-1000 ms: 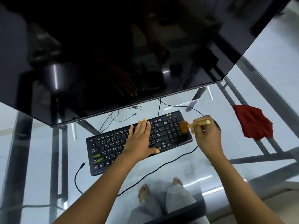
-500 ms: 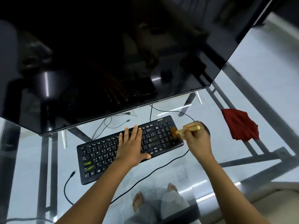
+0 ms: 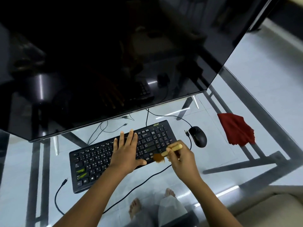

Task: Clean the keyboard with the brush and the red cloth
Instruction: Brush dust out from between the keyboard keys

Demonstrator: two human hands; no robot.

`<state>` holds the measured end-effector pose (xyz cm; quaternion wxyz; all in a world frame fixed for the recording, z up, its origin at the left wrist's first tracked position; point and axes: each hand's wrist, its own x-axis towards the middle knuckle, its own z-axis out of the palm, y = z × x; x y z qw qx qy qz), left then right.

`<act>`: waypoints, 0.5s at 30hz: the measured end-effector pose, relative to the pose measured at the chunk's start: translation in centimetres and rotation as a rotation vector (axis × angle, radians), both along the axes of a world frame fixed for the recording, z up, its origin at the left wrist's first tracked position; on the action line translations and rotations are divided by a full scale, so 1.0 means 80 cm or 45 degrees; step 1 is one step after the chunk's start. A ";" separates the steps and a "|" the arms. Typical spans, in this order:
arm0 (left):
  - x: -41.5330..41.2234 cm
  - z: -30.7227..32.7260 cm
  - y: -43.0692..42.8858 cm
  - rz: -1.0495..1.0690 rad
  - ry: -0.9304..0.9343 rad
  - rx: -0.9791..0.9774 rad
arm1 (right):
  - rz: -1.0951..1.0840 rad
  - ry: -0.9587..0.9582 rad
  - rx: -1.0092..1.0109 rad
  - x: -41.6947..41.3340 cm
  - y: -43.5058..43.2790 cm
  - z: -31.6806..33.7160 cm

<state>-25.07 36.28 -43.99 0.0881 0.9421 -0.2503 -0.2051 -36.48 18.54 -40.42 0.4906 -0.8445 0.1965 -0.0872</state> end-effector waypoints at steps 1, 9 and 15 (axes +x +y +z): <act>0.001 0.001 -0.002 -0.008 -0.015 0.004 | -0.058 -0.021 0.038 0.002 0.000 0.002; 0.002 0.004 -0.010 -0.036 -0.030 0.057 | -0.337 -0.037 0.128 0.030 -0.053 0.020; 0.006 0.003 0.000 -0.008 -0.019 0.037 | -0.327 0.088 -0.051 0.047 -0.063 0.015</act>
